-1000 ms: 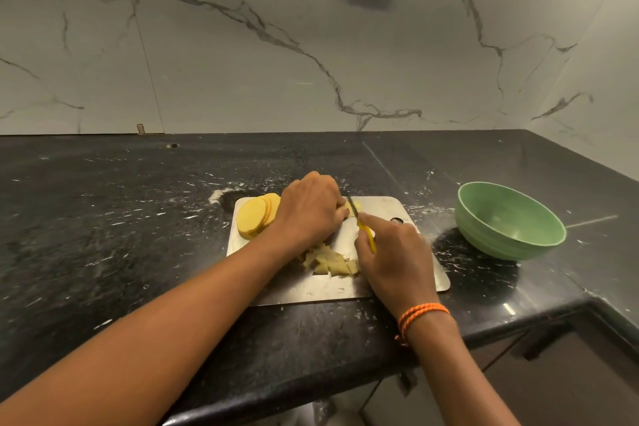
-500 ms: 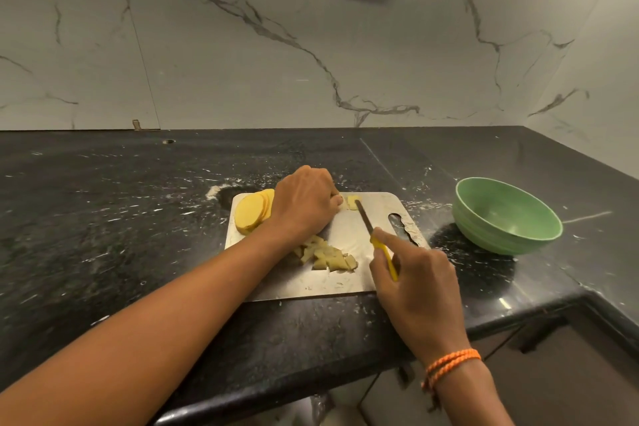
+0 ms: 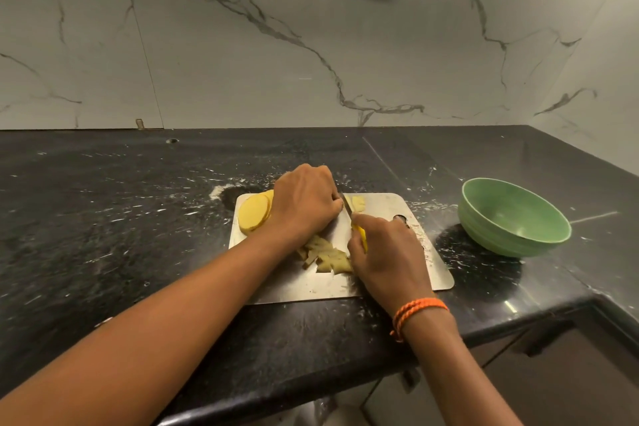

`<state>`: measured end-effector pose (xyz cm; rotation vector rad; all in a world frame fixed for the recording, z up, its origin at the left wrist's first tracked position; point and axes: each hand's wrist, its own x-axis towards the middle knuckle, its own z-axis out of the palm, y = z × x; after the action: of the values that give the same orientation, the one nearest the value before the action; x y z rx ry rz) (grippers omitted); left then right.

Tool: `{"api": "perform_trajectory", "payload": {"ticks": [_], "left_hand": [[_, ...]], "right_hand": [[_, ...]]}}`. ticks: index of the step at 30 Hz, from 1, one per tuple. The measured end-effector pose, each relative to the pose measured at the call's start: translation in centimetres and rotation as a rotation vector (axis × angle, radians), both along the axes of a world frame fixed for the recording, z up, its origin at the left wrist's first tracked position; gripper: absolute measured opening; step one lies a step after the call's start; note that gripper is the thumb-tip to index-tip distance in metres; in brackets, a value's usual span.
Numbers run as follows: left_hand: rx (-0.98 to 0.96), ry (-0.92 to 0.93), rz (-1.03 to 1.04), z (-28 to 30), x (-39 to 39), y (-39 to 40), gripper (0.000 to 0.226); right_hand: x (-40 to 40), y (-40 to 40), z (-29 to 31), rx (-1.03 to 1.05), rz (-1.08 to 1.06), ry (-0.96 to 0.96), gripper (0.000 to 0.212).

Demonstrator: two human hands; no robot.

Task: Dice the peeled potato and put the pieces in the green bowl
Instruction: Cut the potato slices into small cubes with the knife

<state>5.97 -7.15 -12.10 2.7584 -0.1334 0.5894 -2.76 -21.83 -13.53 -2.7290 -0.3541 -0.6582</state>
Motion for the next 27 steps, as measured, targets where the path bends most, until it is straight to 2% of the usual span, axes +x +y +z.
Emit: {"api": "perform_trajectory", "payload": {"ticks": [7,11,14,18,23,25,27], "left_hand": [[-0.019,0.002,-0.025,-0.1,0.2,0.4,0.020],[-0.142,0.062,-0.056,0.5,0.4,1.7,0.014],[-0.158,0.081,-0.058,0.9,0.8,2.8,0.012],[-0.112,0.190,-0.187,0.9,1.0,2.7,0.021],[-0.119,0.404,-0.363,2.8,1.5,5.3,0.022],[-0.131,0.505,-0.427,3.5,1.7,6.8,0.025],[-0.141,0.523,-0.429,3.4,1.7,7.2,0.022]], "right_hand": [[-5.1,-2.4,-0.1,0.101,0.032,0.018,0.031],[-4.2,-2.8,0.7,0.184,0.014,-0.095,0.035],[-1.7,-2.6,0.9,0.134,0.005,-0.091,0.034],[1.8,-4.6,1.1,0.027,-0.072,-0.009,0.033],[1.8,-7.1,1.7,-0.043,0.174,0.108,0.034],[1.0,-7.9,1.9,-0.027,0.251,0.161,0.037],[0.8,-8.8,1.8,0.034,0.301,0.199,0.037]]}}
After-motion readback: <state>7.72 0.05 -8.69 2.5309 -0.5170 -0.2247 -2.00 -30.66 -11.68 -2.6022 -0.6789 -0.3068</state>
